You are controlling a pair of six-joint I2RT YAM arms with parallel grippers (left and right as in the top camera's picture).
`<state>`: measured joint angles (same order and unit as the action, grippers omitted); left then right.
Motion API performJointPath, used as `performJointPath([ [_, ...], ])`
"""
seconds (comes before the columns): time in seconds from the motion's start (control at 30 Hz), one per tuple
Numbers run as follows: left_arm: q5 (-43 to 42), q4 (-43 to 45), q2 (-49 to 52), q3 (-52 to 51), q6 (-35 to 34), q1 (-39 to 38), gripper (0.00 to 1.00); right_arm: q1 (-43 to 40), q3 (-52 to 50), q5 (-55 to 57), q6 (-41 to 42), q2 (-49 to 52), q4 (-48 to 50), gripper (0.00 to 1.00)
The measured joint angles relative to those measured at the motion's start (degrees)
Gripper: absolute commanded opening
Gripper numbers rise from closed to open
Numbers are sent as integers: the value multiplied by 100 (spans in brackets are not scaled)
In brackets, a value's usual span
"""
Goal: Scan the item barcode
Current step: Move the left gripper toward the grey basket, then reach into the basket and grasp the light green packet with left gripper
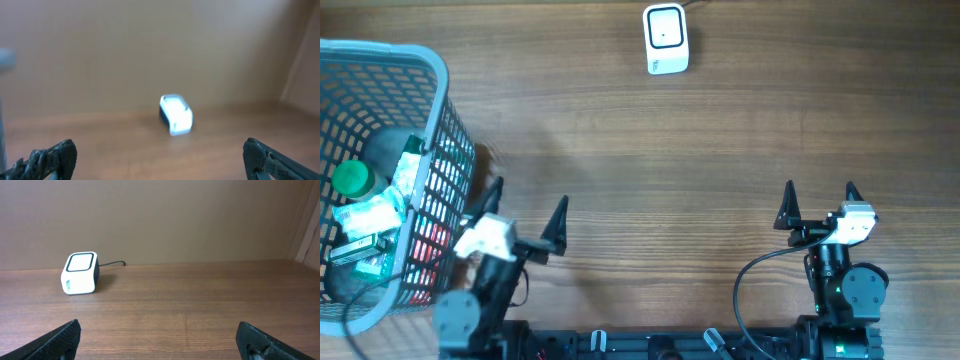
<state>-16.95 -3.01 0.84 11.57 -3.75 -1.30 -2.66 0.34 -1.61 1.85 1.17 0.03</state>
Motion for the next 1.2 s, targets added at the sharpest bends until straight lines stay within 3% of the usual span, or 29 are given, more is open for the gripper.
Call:
performJointPath([
  [0.2, -109, -769, 72, 1421, -221, 20, 100, 0, 0, 0, 0, 0, -2, 100],
  [0.33, -120, -1167, 695, 2483, -262, 20, 100, 0, 2, 0, 0, 0, 0, 100],
  [0.53, 15, -2100, 2581, 4225, -258, 20, 100, 0, 2, 2, 0, 15, 0, 100],
  [0.67, 236, -3202, 4131, 5646, 31, 20, 100, 0, 2, 17, 0, 15, 0, 100],
  [0.93, 214, -3532, 5056, 6098, 387, 20, 100, 0, 2, 17, 0, 15, 0, 99],
  [1.03, 1001, -3309, 5136, 6100, 133, 37, 100, 0, 0, 17, 0, 15, 0, 100],
  [1.2, 2813, -3624, 5359, 6124, -1327, 828, 100, 0, 0, 17, 0, 15, 0, 100],
])
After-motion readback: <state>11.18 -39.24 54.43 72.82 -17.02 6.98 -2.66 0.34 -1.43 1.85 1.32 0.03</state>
